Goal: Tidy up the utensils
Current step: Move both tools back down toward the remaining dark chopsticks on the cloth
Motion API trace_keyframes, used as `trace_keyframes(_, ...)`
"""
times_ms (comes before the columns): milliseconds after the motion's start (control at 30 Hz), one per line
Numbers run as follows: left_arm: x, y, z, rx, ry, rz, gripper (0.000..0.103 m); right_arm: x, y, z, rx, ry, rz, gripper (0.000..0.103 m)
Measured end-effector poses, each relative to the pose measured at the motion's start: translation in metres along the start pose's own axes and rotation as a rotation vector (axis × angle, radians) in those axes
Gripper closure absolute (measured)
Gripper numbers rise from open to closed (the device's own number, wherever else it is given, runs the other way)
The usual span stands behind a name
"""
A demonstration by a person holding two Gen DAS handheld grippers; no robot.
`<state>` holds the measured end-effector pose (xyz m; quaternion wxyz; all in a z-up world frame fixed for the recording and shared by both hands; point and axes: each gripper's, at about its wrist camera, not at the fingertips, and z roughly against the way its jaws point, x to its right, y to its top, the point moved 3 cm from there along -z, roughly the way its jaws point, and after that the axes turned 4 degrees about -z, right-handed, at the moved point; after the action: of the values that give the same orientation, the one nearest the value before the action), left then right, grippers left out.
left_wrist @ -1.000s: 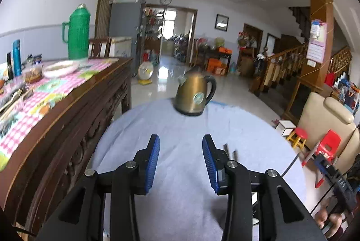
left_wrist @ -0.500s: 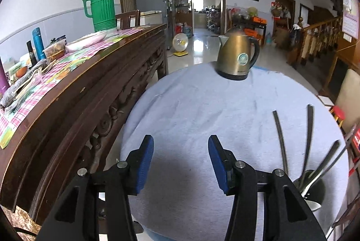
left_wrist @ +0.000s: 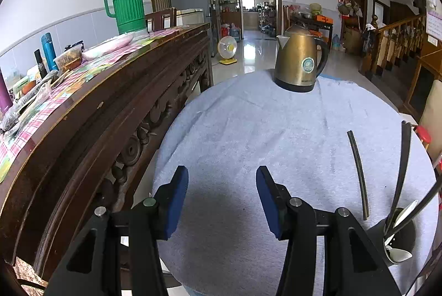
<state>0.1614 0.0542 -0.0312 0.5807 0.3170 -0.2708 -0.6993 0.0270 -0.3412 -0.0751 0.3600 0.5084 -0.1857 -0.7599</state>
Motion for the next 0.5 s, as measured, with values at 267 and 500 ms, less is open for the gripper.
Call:
trace_keyframes(267,0.005,0.003,-0.014,-0.016,0.011,-0.019,0.051,0.001,0.005,-0.023,-0.049,-0.008,-0.026,0.051)
trace_keyframes(500,0.009,0.001,-0.023,-0.036,0.024,-0.029,0.051,0.006,0.001,-0.034,-0.069,-0.007,-0.048,0.051)
